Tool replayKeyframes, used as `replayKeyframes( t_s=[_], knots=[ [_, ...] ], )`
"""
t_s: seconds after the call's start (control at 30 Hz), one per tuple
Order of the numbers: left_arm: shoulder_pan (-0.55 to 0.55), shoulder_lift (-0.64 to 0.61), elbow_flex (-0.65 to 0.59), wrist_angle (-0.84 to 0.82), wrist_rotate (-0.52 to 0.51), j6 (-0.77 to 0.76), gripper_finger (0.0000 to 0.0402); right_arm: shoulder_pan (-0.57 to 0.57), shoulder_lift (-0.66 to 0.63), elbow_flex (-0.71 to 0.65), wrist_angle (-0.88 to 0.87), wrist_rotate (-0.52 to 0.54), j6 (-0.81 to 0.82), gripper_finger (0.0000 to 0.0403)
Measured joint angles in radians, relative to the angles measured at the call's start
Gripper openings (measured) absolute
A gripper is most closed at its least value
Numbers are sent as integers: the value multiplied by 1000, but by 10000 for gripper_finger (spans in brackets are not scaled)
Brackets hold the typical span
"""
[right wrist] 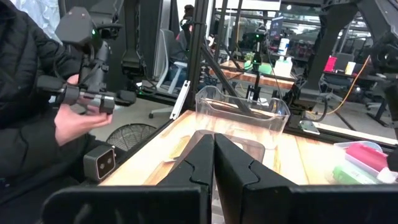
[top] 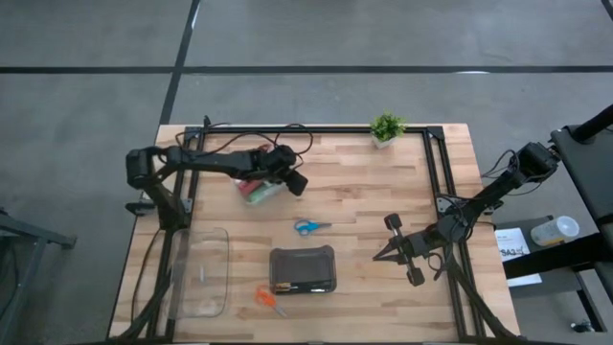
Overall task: Pick & Place Paint Supplies
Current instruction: Adjust the bins on the table
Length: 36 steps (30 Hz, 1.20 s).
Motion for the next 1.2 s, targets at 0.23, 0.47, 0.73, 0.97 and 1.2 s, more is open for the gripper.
replayKeyframes(
  t_s=[0.23,0.47,0.73,0.97,1.2],
  knots=[
    [8,29,13,111,25,32,177,-1,0,0,0,0,0,8],
    [7,54,78,202,59,80,177,-1,0,0,0,0,0,8],
    [7,32,89,190,177,126,177,0,0,0,-25,0,0,8],
    [-55,-151,89,-119,218,174,177,0,0,0,-23,0,0,8],
    [-319,-322,58,-352,72,148,177,0,0,0,-23,0,0,8]
  ],
)
